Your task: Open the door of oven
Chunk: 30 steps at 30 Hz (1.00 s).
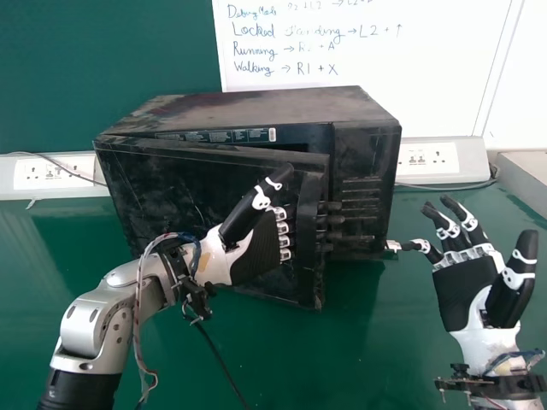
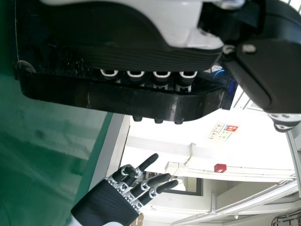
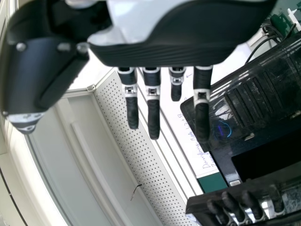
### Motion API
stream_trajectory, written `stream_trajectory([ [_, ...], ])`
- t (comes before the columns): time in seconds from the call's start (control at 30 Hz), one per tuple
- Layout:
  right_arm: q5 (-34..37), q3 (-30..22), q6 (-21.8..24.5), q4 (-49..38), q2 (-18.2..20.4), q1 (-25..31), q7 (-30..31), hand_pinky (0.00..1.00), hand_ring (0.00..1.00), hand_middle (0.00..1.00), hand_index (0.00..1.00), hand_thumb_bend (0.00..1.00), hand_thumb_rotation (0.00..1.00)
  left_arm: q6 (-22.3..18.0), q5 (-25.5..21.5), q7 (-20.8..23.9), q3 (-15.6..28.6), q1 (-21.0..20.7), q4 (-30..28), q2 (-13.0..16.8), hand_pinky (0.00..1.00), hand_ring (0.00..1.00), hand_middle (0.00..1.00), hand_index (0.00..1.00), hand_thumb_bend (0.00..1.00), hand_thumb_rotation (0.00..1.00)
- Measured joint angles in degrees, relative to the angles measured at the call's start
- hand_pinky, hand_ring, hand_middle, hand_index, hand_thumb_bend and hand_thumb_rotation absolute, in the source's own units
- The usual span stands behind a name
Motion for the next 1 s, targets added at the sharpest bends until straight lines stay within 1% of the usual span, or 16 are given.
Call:
stream_trajectory([
  [0.17, 0.0, -0.5, -0.2, 1.0, -0.1, -0.8, 0.8, 0.81, 0.90, 0.97, 0.99, 1.00, 0.89, -1.1, -1.5, -1.4, 0.0, 1.7, -1.1, 1.3, 0.45, 0.59, 0.69, 0.79, 1.00, 0.84],
  [0.3, 0.0, -0.6, -0.2, 1.0, -0.1, -1.0, 0.8, 0.83, 0.91, 0.98, 1.00, 1.00, 0.90, -1.7, -2.5, -2.4, 0.2, 2.9, -1.9, 2.3, 0.47, 0.59, 0.69, 0.78, 0.99, 0.85],
  [0.4, 0.0, -0.8, -0.3, 1.5, -0.1, -1.0, 0.9, 0.83, 0.91, 0.98, 1.00, 1.00, 0.91, -2.6, -3.3, -3.8, 0.2, 4.2, -2.9, 3.7, 0.47, 0.60, 0.69, 0.77, 0.99, 0.88],
  [0.5, 0.0, -0.8, -0.3, 1.8, -0.1, -1.1, 1.0, 0.83, 0.90, 0.99, 0.99, 1.00, 0.91, -3.2, -3.9, -4.9, 0.3, 5.1, -3.9, 5.0, 0.45, 0.58, 0.68, 0.76, 0.98, 0.88],
  [0.63, 0.0, -1.0, -0.3, 2.3, -0.1, -1.3, 1.2, 0.83, 0.90, 0.99, 0.99, 1.00, 0.90, -2.6, -5.7, -5.1, 0.8, 6.5, -5.9, 6.5, 0.45, 0.57, 0.67, 0.75, 0.98, 0.85],
  [0.8, 0.0, -1.2, -0.3, 2.4, -0.2, -1.4, 1.3, 0.81, 0.90, 0.99, 1.00, 1.00, 0.90, -1.7, -7.7, -5.1, 1.5, 8.2, -8.3, 7.8, 0.44, 0.56, 0.66, 0.74, 0.98, 0.84],
  [0.9, 0.1, -1.3, -0.2, 2.6, -0.3, -1.7, 1.8, 0.81, 0.90, 0.99, 0.99, 1.00, 0.90, -1.4, -8.8, -5.1, 2.1, 9.5, -10.1, 8.9, 0.45, 0.58, 0.67, 0.73, 0.99, 0.84],
  [1.0, 0.1, -1.4, -0.2, 2.7, -0.4, -1.9, 1.8, 0.82, 0.90, 0.99, 1.00, 1.00, 0.91, -1.0, -10.5, -5.3, 2.7, 10.8, -11.4, 10.3, 0.47, 0.59, 0.66, 0.73, 0.97, 0.81],
])
